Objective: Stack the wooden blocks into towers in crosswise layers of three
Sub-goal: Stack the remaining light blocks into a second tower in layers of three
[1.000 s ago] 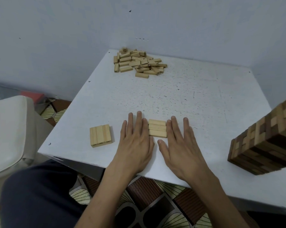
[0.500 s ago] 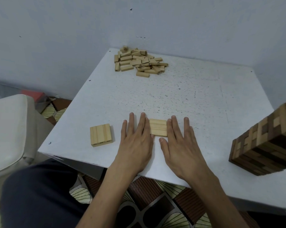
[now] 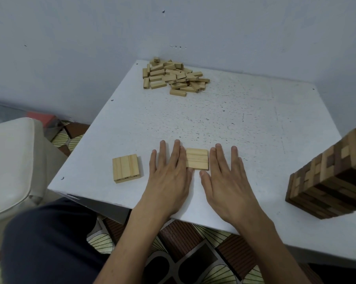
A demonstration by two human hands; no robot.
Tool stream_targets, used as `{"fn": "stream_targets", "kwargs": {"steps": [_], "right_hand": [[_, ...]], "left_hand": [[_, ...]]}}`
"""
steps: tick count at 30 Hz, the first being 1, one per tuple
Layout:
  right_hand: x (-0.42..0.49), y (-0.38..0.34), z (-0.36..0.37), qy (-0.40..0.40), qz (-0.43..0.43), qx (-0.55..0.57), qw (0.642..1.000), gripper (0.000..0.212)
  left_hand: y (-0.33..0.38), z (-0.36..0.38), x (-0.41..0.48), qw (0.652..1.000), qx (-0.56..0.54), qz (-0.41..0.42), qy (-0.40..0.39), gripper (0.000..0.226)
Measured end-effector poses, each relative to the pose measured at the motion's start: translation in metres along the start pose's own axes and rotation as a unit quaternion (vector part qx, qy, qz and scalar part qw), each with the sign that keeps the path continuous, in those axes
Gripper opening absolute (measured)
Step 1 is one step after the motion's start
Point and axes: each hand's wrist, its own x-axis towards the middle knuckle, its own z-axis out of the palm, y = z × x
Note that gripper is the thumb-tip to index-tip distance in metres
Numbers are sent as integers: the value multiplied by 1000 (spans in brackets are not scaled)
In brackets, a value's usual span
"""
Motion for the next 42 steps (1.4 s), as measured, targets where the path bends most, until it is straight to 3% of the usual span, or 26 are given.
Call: {"fn": "stream_targets", "kwargs": {"steps": [4,8,13,25,35,42], "right_hand": [[2,7,-16,-18,-16,95,995,71],[8,14,-26,13,-70,199,977,71],[13,18,-24,37,-99,194,975,74],[20,22,-14,56,-111,166,978,70],[21,17,-16,79,-125,177,973,75],[24,-24,-30,84,-191,205,956,82]], "left_hand": [[-4,-12,2,998,-65,5,-13,82],[-10,-26,10,990,-133,29,-24,76],[-18,-31,19,983,-174,55,-32,86],[-24,-25,26,984,-169,43,-31,84],[-25,-30,21,987,-146,64,24,96],[-56,-55,-9,985,-153,33,68,99]]}}
